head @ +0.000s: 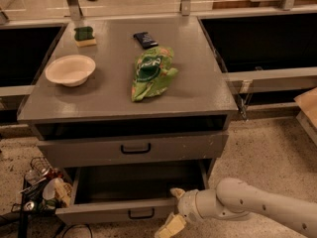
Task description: Open middle drawer
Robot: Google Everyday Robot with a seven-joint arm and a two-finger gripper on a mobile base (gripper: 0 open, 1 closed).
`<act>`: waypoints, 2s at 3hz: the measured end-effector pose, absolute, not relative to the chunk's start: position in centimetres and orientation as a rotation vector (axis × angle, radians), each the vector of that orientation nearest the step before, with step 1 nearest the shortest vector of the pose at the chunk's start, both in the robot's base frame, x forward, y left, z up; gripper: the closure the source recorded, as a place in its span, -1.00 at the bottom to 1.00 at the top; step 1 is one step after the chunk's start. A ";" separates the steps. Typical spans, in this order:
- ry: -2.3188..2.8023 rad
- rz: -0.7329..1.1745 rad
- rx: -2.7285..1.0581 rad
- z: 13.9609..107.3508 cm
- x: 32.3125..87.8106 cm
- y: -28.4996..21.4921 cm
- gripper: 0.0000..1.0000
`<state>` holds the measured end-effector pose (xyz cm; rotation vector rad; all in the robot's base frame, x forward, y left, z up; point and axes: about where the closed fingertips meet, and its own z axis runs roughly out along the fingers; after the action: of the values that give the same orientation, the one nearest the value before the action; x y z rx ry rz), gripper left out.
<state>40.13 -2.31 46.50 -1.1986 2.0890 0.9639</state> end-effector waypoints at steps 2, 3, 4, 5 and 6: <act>2.139 0.897 -1.254 45.8 39.8 -1.9 -1.00; 2.189 0.876 -1.292 44.6 38.9 -1.7 -1.00; 2.180 0.898 -1.298 44.8 38.4 -1.7 -1.00; 2.141 0.952 -1.318 45.8 36.4 -2.0 -1.00; 2.105 1.002 -1.339 46.4 34.7 -2.2 -1.00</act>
Offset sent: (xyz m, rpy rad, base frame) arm -0.0072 0.0069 -0.0151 -0.2071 -0.0004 0.0320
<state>34.66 -2.21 46.41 -1.3387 2.1051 1.0017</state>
